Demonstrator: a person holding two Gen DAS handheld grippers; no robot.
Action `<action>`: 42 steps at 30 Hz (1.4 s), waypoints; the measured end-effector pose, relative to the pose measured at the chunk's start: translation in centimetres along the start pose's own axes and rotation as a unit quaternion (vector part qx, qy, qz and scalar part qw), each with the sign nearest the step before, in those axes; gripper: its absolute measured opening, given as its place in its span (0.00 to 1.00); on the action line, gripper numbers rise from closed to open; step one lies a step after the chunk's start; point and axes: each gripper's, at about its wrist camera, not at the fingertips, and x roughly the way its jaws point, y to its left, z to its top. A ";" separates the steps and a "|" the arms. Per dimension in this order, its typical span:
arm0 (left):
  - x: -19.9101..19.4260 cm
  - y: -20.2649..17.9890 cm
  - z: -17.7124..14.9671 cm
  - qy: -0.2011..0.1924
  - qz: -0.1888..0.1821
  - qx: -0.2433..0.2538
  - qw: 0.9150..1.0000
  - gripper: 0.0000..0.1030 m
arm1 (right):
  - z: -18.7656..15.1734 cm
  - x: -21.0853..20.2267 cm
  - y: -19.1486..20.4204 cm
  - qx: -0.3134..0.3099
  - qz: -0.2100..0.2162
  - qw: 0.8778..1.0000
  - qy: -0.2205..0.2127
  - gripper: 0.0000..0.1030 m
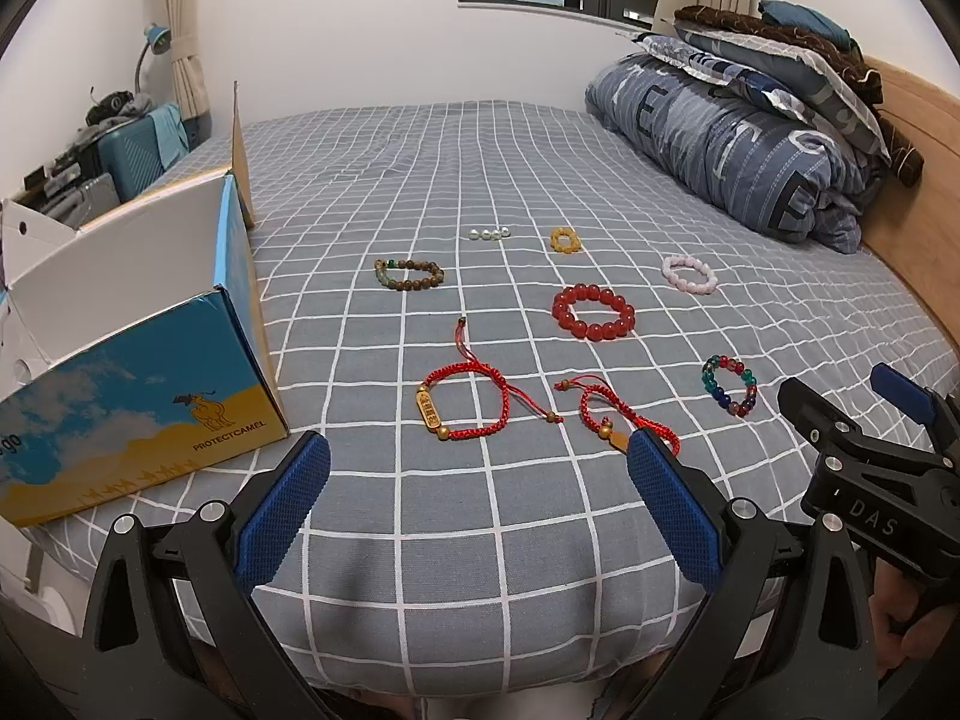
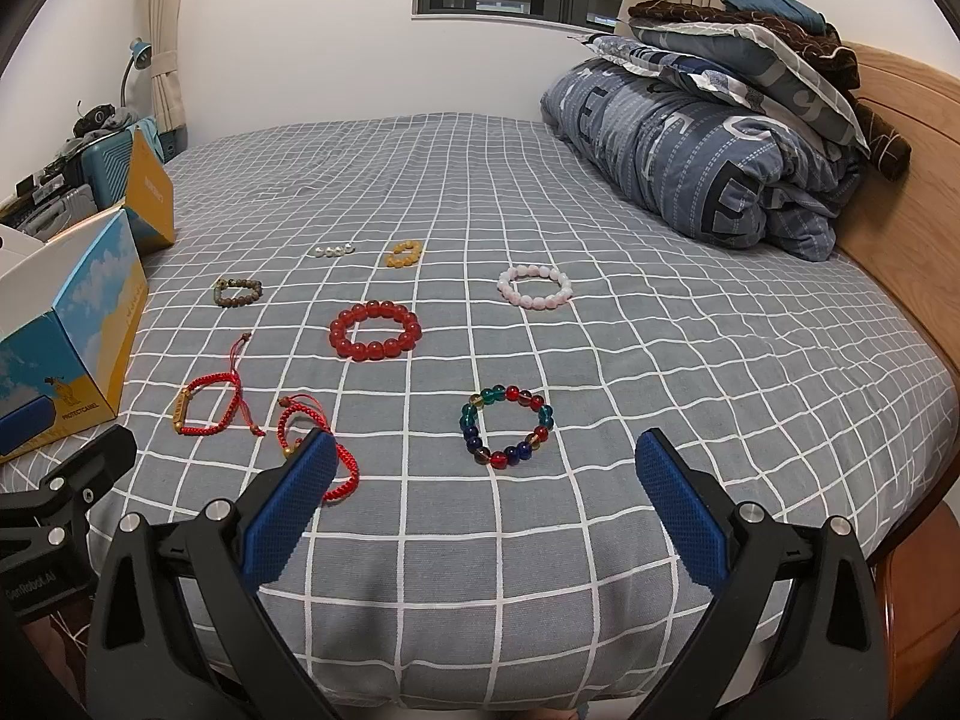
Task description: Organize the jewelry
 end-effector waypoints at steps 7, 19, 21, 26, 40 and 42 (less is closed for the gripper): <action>0.0 0.0 0.0 0.000 0.000 0.000 1.000 0.94 | 0.0 0.0 0.0 0.000 0.000 1.000 0.000 0.93; -0.1 -0.2 0.0 0.000 0.001 0.004 1.000 0.94 | 0.1 0.0 -0.1 0.001 0.001 1.000 -0.001 0.93; -0.2 -0.3 0.2 -0.001 0.002 0.006 1.000 0.94 | 0.3 -0.1 -0.3 0.002 0.001 1.000 -0.002 0.93; -0.5 -0.4 1.6 -0.007 0.007 0.009 1.000 0.94 | 1.8 -0.8 -0.5 0.003 -0.001 1.000 -0.006 0.93; 2.5 0.6 9.9 -0.001 0.026 -0.007 1.000 0.94 | 8.8 2.3 0.1 0.002 -0.005 1.000 0.005 0.93; 3.9 0.9 11.2 0.007 0.028 -0.012 1.000 0.94 | 9.6 3.8 0.5 0.000 -0.005 1.000 0.015 0.93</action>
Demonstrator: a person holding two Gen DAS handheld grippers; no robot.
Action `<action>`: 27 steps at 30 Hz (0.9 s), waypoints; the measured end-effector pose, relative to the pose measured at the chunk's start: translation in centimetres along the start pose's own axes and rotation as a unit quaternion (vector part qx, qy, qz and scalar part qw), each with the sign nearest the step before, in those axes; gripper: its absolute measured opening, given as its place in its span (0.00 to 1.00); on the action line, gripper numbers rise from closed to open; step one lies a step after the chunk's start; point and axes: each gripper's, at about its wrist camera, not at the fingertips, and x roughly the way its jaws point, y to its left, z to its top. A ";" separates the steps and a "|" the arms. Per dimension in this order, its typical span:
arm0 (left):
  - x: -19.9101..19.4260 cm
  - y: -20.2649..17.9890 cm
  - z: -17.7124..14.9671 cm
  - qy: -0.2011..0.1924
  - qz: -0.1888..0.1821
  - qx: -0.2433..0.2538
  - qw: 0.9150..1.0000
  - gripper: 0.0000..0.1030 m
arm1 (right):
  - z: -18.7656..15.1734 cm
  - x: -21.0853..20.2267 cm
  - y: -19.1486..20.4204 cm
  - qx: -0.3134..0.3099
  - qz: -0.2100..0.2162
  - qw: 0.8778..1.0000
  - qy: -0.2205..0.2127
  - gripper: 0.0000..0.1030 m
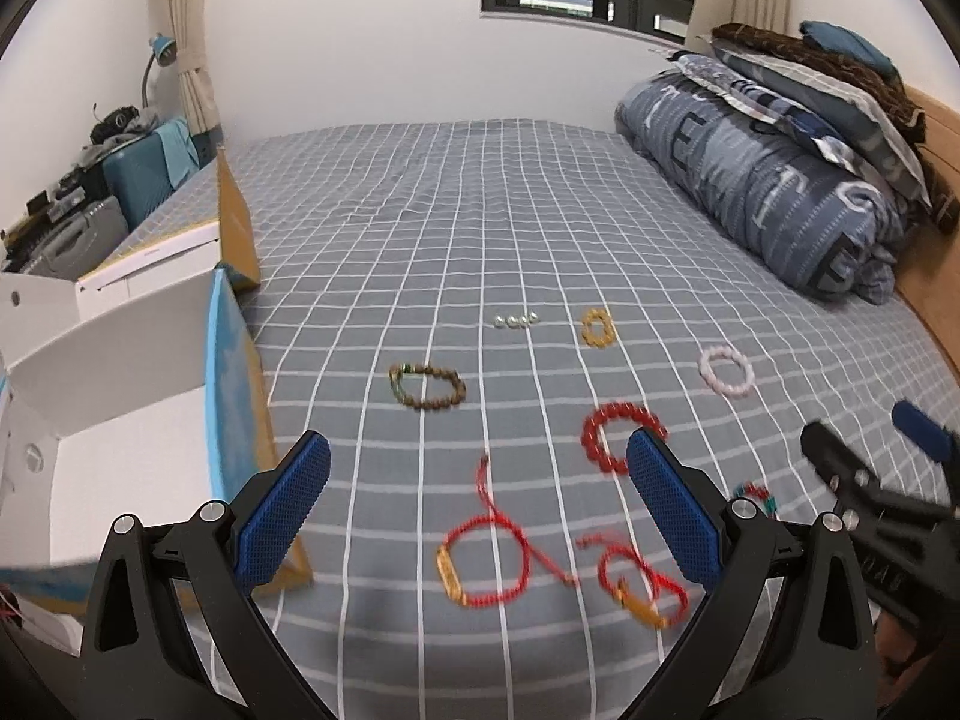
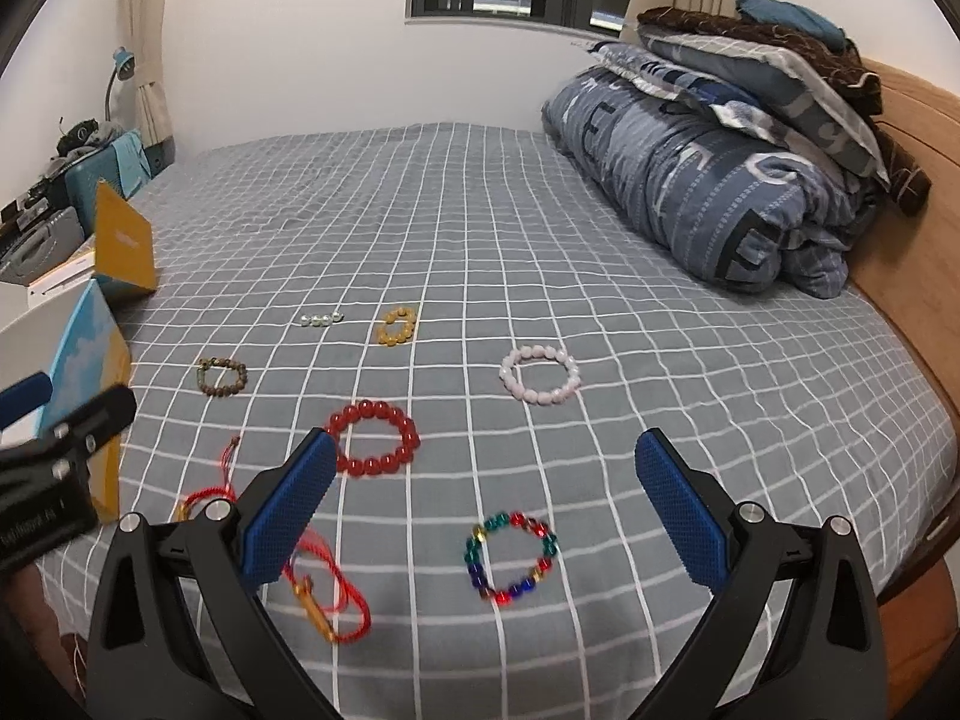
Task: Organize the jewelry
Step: 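Grasp the brown wooden bead bracelet with left tool while right tool grasps red bead bracelet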
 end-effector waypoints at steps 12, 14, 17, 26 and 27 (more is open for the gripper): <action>12.2 1.8 3.4 0.074 0.017 -0.012 0.997 0.94 | 1.1 10.4 3.8 -0.036 0.013 0.996 0.076 0.93; 14.1 2.4 3.2 0.089 0.018 -0.017 0.996 0.94 | 0.8 11.7 4.5 -0.044 0.020 0.995 0.087 0.93; 16.4 2.9 3.1 0.105 0.025 -0.016 0.994 0.94 | 0.2 13.4 5.4 -0.052 0.021 0.993 0.100 0.93; 20.2 3.2 2.8 0.131 0.020 -0.010 0.991 0.94 | -0.3 16.6 6.4 -0.046 0.040 0.989 0.132 0.93; 20.5 3.2 2.6 0.133 0.020 -0.010 0.991 0.94 | -0.4 16.9 6.4 -0.043 0.041 0.989 0.134 0.93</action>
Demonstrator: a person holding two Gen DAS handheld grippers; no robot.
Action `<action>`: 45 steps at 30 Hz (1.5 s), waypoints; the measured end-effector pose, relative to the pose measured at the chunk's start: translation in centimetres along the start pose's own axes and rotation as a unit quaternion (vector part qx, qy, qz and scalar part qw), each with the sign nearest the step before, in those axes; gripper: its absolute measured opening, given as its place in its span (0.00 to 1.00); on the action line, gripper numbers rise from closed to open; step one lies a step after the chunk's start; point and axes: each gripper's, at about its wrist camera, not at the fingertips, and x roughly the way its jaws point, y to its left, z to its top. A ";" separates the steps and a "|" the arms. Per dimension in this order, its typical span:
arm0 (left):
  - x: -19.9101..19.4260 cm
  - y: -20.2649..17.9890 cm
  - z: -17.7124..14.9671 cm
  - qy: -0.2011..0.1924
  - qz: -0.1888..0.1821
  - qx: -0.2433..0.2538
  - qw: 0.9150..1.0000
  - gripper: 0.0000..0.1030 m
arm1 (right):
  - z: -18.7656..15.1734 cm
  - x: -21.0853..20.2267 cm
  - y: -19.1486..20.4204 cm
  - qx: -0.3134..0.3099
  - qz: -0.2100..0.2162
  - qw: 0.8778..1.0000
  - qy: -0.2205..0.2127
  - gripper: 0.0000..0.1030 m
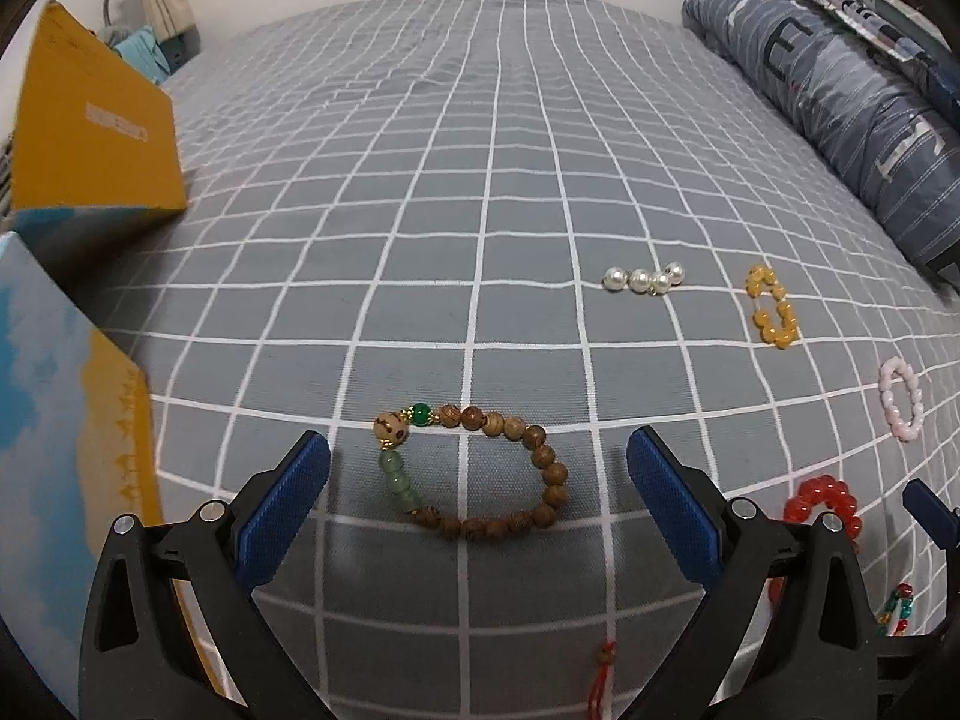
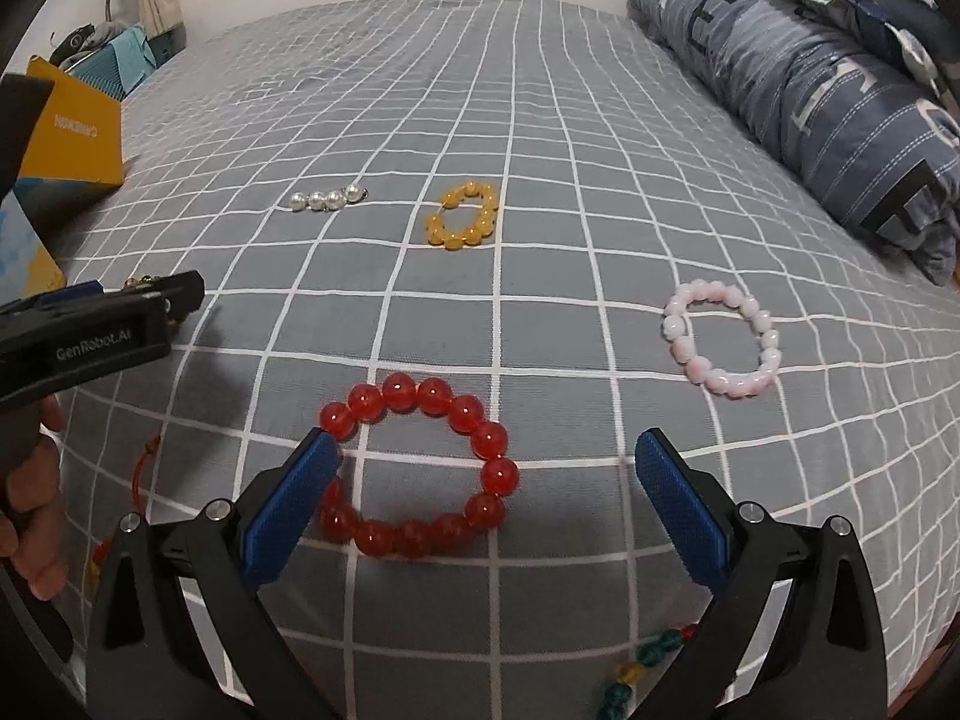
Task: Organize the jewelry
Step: 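Grasp the brown wooden bead bracelet with left tool while right tool grasps red bead bracelet, then carry both held bracelets up and over into the white cardboard box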
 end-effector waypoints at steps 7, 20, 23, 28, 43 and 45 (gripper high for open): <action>1.5 0.0 0.0 0.009 0.000 0.008 1.000 0.93 | 0.1 0.9 -0.1 0.010 0.012 1.000 0.012 0.86; 1.1 0.4 -0.2 0.009 -0.009 0.003 1.000 0.54 | -0.2 1.0 -0.2 0.012 0.024 0.999 0.025 0.45; 0.8 0.6 -0.3 0.008 -0.006 0.002 1.000 0.38 | -0.2 0.9 -0.2 0.011 0.024 0.999 0.026 0.34; 0.5 1.1 -0.5 0.012 -0.039 -0.009 0.999 0.09 | -0.2 0.7 -0.2 0.013 0.016 0.999 0.026 0.13; -1.8 0.9 -0.8 -0.018 -0.048 0.009 0.999 0.07 | -0.2 -1.1 -0.3 0.022 0.021 1.000 0.004 0.12; -2.3 0.9 -0.9 -0.023 -0.049 0.009 0.998 0.07 | -0.1 -1.5 -0.2 0.023 0.023 0.999 -0.001 0.12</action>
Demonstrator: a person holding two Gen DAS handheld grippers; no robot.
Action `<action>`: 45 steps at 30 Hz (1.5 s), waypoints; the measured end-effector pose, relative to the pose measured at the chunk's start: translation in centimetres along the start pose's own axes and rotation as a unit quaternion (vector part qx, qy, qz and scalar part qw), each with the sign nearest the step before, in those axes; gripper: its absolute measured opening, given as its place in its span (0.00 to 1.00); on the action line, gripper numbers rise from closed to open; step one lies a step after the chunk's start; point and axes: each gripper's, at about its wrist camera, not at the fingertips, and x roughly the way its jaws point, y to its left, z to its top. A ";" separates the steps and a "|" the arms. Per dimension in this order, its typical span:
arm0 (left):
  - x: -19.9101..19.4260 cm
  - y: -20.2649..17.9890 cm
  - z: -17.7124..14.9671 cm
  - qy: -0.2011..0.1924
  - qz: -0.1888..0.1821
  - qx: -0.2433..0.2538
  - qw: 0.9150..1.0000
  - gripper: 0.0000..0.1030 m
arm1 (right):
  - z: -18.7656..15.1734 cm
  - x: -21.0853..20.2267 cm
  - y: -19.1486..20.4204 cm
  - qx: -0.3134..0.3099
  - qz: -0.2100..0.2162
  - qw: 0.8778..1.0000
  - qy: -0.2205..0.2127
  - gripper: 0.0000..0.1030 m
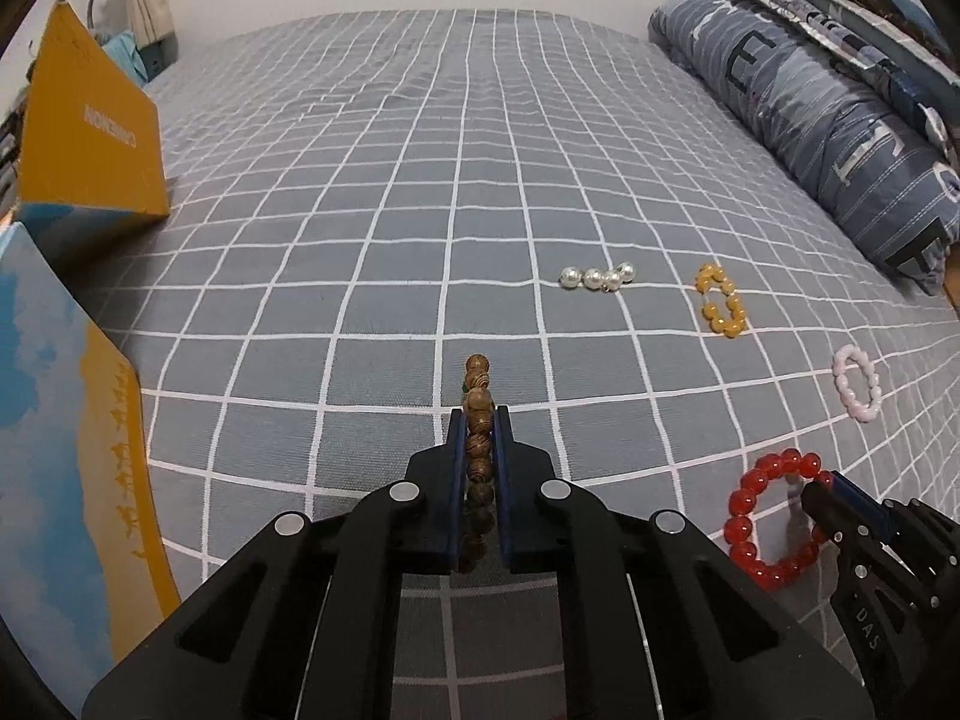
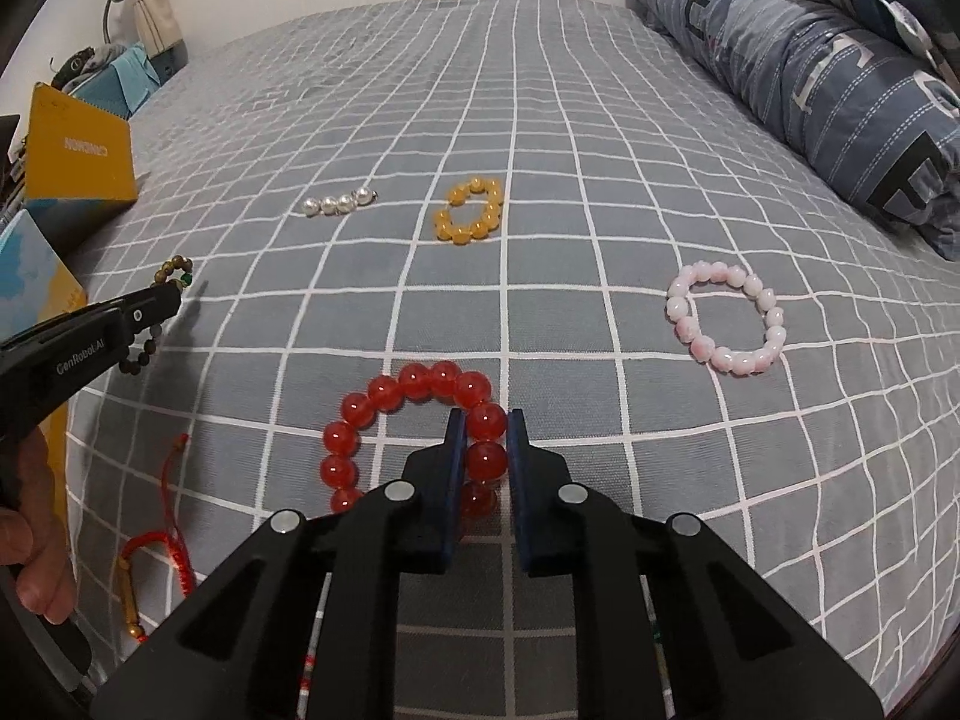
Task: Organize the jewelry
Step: 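Carry both held bracelets up and over into the white cardboard box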
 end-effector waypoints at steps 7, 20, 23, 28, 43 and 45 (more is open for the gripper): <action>-1.7 -0.2 -0.3 -0.012 -0.005 0.002 1.000 0.07 | 0.1 -1.7 0.4 0.003 0.006 1.000 -0.015 0.12; -5.5 -0.1 -1.0 -0.035 -0.006 0.004 0.999 0.08 | -0.2 -4.7 1.2 0.002 0.014 0.999 -0.039 0.12; -6.2 0.0 -1.2 -0.038 -0.005 0.004 0.999 0.08 | -0.4 -5.4 1.4 0.002 0.015 0.999 -0.045 0.12; -7.5 0.1 -1.6 -0.042 -0.003 0.005 0.999 0.08 | -0.5 -6.6 1.5 0.003 0.014 0.999 -0.052 0.12; -11.4 -0.2 -2.9 -0.063 0.003 0.012 0.998 0.08 | -0.9 -10.0 1.5 0.004 0.006 0.997 -0.078 0.12; -12.0 -0.3 -3.0 -0.067 0.004 0.013 0.998 0.08 | -0.9 -10.5 1.5 0.004 0.003 0.997 -0.082 0.12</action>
